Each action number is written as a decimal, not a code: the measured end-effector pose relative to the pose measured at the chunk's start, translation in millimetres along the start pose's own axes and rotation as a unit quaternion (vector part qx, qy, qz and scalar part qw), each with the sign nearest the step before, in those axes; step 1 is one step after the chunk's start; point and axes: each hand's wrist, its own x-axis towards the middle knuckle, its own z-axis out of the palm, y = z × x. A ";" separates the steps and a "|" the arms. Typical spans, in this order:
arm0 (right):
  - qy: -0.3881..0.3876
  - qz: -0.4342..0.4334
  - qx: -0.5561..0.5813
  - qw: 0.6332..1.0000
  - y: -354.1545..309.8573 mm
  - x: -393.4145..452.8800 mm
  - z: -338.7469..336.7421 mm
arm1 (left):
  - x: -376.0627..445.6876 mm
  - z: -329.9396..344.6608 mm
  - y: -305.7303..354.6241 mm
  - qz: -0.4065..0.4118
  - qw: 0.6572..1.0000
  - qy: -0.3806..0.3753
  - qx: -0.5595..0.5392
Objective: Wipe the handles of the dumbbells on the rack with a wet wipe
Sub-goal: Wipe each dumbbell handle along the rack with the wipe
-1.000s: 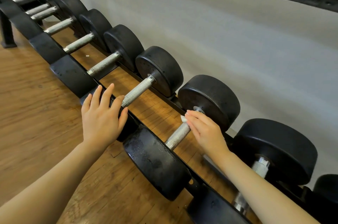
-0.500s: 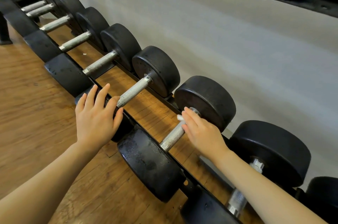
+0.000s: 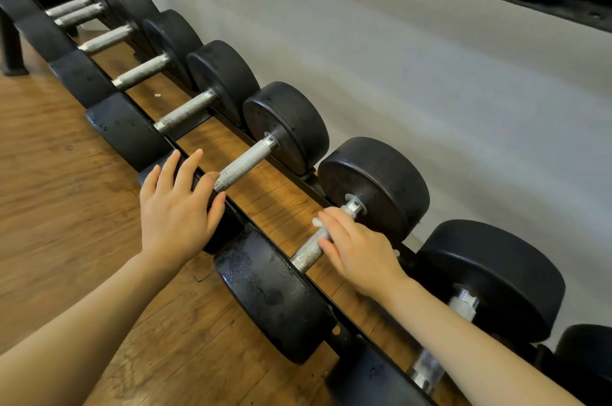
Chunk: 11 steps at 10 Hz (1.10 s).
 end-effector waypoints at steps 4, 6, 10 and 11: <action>0.025 0.027 -0.028 0.999 6.1 9.8 -4.3 | -0.4 0.2 -1.0 0.000 1.000 -0.001 0.002; 0.057 0.018 -0.015 0.998 3.1 -1.9 6.4 | -0.5 -0.4 -0.1 -0.001 1.000 0.003 0.000; 0.100 0.070 0.158 0.980 -7.3 -1.9 10.7 | -0.7 0.8 -0.8 -0.001 1.000 0.015 -0.002; 0.056 0.033 0.172 0.983 -15.1 -0.4 9.9 | -0.3 -0.1 0.0 0.000 1.000 0.011 -0.002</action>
